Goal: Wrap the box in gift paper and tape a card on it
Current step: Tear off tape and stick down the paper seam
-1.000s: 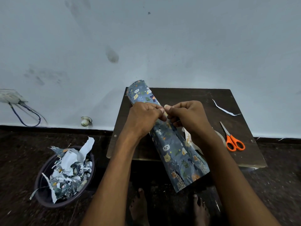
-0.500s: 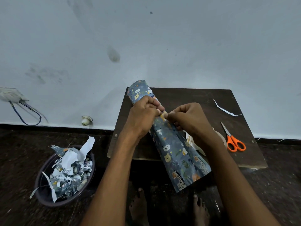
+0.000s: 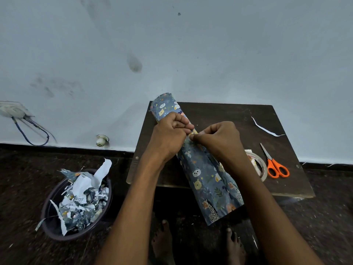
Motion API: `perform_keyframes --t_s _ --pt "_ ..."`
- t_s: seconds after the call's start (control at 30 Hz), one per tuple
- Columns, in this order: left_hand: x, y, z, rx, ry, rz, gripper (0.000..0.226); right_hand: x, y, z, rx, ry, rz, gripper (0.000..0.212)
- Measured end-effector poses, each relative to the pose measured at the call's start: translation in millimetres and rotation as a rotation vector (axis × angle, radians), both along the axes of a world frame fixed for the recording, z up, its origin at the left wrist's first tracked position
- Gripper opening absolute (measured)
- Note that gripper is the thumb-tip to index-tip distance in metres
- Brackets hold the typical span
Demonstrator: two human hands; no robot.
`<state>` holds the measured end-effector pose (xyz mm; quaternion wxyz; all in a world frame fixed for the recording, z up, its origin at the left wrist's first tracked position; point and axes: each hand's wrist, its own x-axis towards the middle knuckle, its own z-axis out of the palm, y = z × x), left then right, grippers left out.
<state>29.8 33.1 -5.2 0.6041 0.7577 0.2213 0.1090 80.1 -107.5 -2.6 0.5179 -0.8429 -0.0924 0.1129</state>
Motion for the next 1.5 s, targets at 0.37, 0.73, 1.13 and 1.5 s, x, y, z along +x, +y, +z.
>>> perform_keyframes --t_s 0.37,0.73,1.13,1.5 --pt "1.8 -0.2 -2.6 -0.025 -0.014 0.005 0.034 -1.3 2.8 -2.1 -0.003 0.025 -0.018 0.022" --pt "1.7 0.8 -6.7 0.009 -0.041 -0.015 0.037 -3.2 7.9 -3.4 -0.074 -0.03 -0.059 0.025" --pt "3.8 1.2 -10.2 -0.022 -0.069 -0.046 0.04 1.4 6.8 3.7 -0.126 0.086 -0.089 0.029" --pt "1.0 -0.4 -7.5 -0.092 -0.071 -0.079 0.039 5.1 6.8 2.0 -0.128 0.105 -0.083 0.021"
